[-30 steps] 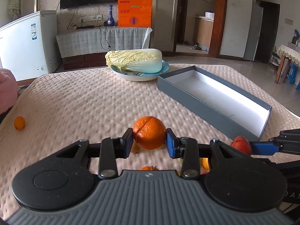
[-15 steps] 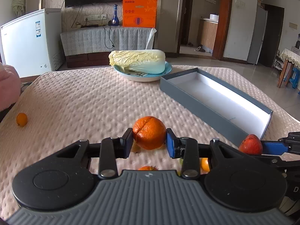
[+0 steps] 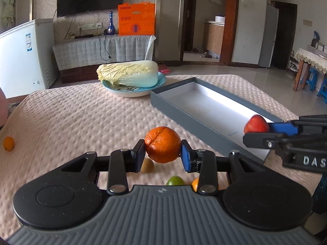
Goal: Organize fruits
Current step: 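Lift the orange with left tool while right tool carries the apple toward the grey box, then lower the orange into the grey box and open left tool while right releases the apple there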
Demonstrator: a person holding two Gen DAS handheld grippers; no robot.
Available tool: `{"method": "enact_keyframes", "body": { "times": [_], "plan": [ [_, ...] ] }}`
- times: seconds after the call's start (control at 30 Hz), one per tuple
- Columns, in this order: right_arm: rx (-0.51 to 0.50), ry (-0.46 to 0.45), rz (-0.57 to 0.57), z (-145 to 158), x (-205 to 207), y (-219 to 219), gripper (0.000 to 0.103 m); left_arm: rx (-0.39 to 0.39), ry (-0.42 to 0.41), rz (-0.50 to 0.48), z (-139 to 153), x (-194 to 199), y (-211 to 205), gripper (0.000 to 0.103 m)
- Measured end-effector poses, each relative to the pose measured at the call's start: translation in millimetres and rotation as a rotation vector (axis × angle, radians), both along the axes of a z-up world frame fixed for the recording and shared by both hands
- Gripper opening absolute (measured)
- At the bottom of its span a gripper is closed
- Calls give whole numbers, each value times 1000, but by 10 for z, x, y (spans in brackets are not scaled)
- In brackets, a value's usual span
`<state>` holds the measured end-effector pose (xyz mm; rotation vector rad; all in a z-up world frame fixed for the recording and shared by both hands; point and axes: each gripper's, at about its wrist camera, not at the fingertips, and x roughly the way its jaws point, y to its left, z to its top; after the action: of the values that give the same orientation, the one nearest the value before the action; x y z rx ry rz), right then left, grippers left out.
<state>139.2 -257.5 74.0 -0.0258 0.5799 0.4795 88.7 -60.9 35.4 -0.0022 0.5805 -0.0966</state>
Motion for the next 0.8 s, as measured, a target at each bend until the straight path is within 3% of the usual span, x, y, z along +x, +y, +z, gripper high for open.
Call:
{"method": "enact_keyframes", "body": {
  "times": [0.23,0.8],
  "plan": [
    [70,19,-34,7,6,-169,35,-9,2,9,1,140,-7,42],
    [62,26,-90,-45,13,-278,35,-13,0,-31,-28,283,-100,42]
  ]
}}
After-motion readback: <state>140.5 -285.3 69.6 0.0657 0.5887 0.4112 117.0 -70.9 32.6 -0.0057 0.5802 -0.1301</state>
